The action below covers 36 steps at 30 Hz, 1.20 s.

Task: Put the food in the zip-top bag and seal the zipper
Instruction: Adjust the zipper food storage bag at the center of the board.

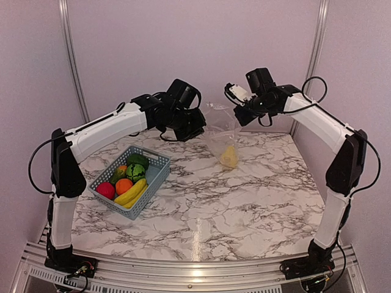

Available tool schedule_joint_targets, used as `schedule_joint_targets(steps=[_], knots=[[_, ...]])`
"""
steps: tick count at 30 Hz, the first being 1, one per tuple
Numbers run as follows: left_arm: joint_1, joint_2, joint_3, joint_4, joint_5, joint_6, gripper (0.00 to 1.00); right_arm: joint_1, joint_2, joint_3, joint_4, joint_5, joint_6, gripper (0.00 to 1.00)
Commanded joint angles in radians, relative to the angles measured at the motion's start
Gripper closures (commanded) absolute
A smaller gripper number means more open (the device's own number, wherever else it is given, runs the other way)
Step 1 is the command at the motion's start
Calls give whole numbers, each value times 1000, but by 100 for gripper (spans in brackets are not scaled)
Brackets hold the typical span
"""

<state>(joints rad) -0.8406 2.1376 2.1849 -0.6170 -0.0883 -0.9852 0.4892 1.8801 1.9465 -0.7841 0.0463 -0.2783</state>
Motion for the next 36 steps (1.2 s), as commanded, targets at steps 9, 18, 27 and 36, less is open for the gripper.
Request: schedule_joint_targets(steps=[9, 18, 27, 36], knots=[[31, 32, 47, 168, 122, 63, 100, -12, -25, 187, 115, 295, -78, 100], [84, -14, -72, 404, 287, 101, 47, -40, -53, 124, 140, 307, -134, 100], [101, -384, -541, 78, -6, 314, 42, 3, -66, -44, -10, -119, -150, 100], [138, -577, -830, -113, -208, 266, 22, 32, -13, -24, -120, -246, -174, 100]])
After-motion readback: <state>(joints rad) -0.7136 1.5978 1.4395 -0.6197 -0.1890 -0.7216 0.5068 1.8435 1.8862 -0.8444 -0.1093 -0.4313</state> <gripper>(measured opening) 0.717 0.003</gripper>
